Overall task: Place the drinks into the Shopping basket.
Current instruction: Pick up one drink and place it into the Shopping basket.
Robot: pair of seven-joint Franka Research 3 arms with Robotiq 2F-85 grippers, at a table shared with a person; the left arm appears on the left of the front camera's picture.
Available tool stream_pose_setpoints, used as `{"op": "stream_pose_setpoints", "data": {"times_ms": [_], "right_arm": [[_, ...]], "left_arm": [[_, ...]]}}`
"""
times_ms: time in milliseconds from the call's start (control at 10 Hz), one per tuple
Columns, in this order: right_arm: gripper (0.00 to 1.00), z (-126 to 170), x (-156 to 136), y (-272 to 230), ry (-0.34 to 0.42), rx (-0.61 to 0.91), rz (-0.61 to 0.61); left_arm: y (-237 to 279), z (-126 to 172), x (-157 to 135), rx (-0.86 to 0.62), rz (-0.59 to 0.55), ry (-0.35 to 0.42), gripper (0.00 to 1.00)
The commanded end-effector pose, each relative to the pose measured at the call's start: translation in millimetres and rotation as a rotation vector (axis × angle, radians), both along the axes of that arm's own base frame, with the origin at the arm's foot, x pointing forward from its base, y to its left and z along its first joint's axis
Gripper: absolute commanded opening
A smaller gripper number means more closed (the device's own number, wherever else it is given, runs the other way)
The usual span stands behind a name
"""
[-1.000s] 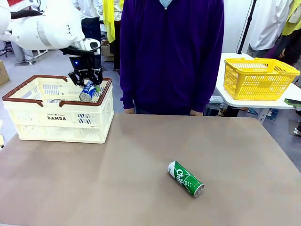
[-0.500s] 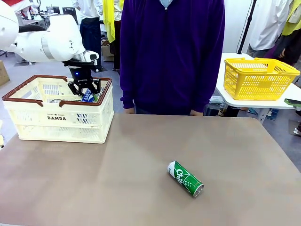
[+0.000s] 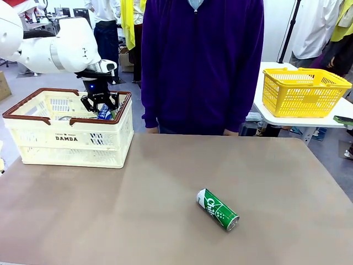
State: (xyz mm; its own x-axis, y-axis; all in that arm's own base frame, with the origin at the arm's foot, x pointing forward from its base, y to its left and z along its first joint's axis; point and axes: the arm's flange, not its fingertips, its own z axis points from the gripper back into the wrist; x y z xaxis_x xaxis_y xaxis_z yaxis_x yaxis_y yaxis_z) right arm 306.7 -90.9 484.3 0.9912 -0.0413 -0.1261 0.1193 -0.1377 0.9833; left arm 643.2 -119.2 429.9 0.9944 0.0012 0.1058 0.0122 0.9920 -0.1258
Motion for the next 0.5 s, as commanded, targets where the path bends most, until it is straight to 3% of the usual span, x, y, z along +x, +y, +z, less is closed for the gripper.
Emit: {"op": "stream_pose_setpoints", "data": {"times_ms": [0, 400], "right_arm": [[1.0, 3, -2, -2, 0.012, -0.008, 0.015], [1.0, 3, -2, -2, 0.012, -0.008, 0.015]], "left_arm": [[1, -21, 0, 0.031, 0.03, 0.019, 0.0], [2, -37, 7, 0.052, 0.04, 0.077, 0.0]]}}
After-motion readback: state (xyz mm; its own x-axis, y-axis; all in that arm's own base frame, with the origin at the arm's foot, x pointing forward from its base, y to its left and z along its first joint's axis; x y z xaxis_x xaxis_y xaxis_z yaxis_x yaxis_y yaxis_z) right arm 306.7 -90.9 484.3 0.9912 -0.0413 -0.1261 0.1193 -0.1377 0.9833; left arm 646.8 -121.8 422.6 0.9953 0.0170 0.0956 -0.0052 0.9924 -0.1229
